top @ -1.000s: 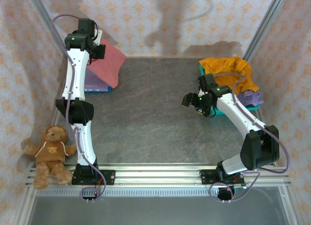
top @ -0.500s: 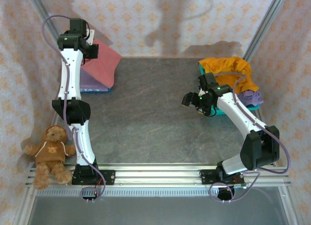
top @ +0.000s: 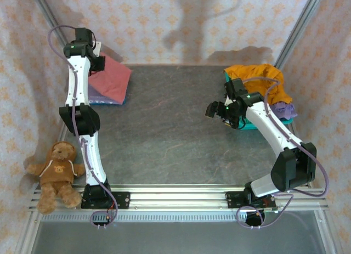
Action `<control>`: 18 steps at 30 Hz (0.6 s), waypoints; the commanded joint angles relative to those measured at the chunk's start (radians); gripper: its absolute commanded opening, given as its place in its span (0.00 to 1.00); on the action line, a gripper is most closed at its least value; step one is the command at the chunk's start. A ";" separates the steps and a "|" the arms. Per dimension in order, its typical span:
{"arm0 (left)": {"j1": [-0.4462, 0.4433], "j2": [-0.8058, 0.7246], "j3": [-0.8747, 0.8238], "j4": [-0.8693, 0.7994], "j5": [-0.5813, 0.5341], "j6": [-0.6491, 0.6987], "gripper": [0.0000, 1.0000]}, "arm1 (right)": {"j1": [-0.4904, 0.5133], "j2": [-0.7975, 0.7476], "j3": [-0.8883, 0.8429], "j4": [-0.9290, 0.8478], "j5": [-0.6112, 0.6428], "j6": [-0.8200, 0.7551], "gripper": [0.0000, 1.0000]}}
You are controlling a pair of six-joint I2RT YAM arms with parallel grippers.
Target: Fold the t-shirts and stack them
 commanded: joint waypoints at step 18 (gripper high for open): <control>0.084 0.171 -0.036 0.124 -0.476 -0.001 0.69 | -0.007 0.017 0.114 -0.135 0.023 -0.062 0.89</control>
